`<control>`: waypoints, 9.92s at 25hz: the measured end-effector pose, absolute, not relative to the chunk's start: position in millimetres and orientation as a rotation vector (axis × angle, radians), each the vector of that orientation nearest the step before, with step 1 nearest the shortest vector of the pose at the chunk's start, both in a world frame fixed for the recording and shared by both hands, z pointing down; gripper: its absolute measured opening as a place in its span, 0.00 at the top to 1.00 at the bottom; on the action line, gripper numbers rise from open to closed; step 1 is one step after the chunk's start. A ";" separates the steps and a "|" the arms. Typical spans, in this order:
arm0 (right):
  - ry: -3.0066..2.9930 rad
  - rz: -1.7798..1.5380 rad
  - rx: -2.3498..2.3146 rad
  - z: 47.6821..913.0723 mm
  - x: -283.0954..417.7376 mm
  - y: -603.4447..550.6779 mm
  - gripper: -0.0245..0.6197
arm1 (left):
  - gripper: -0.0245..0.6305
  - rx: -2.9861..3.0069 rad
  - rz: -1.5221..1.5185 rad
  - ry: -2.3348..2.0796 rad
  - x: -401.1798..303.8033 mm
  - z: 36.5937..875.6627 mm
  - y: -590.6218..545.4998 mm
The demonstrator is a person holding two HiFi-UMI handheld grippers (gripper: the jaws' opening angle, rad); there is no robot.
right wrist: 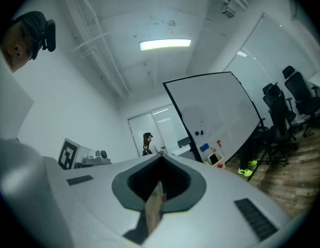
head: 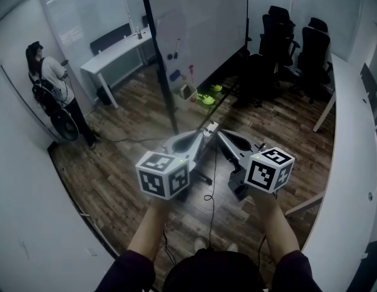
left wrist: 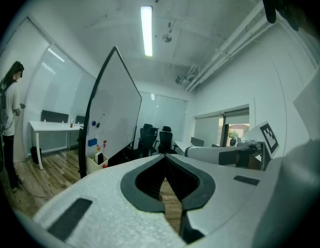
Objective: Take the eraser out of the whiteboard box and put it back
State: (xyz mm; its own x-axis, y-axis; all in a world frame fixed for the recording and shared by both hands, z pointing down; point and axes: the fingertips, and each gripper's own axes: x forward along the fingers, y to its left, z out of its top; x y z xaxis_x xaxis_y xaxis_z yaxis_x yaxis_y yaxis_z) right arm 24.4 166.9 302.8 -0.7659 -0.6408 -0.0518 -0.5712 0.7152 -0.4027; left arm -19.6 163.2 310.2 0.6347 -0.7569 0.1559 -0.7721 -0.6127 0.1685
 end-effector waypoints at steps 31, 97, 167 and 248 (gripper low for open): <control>2.716 -0.608 -1.004 329.3 -9.2 44.9 0.96 | 0.95 2.602 0.153 -1.221 -58.6 345.5 42.4; 2.748 -0.837 -0.901 405.1 -61.8 -245.9 0.96 | 0.95 2.413 0.237 -1.283 -113.2 433.7 -241.1; 2.736 -0.952 -0.955 456.1 -32.0 -302.4 0.96 | 0.76 2.257 0.448 -1.464 -131.8 529.5 -328.5; 2.749 -0.672 -0.722 332.1 -45.2 -345.5 0.96 | 0.76 2.572 0.104 -1.642 -124.7 326.3 -328.0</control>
